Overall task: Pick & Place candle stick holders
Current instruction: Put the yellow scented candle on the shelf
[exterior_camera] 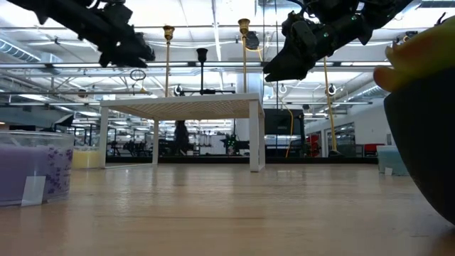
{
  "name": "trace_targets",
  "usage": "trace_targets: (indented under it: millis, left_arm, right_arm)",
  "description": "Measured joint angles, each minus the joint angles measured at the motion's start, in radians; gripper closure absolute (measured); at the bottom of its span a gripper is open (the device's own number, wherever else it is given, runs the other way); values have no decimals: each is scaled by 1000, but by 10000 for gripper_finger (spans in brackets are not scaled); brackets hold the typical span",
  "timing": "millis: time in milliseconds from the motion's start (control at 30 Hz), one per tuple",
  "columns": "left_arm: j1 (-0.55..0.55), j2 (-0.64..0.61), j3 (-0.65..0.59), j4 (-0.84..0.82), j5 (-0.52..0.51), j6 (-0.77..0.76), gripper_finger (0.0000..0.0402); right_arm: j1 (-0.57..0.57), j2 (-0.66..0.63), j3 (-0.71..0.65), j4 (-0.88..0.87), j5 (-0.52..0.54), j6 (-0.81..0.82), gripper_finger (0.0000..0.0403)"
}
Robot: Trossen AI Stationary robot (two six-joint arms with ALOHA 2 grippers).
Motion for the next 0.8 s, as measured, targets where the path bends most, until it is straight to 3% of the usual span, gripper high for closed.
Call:
trace_targets:
  millis: [300,667,800]
  left_arm:
    - [-114,-48,0,-259,77,-68,195]
    - [-163,-45,0,-553,37,-80,194]
    - [-172,-45,-3,-552,11,-101,185]
  right_arm:
    - [0,0,0,0,0,1,149]
    - [0,0,0,0,0,11,149]
    - [0,0,0,0,0,11,149]
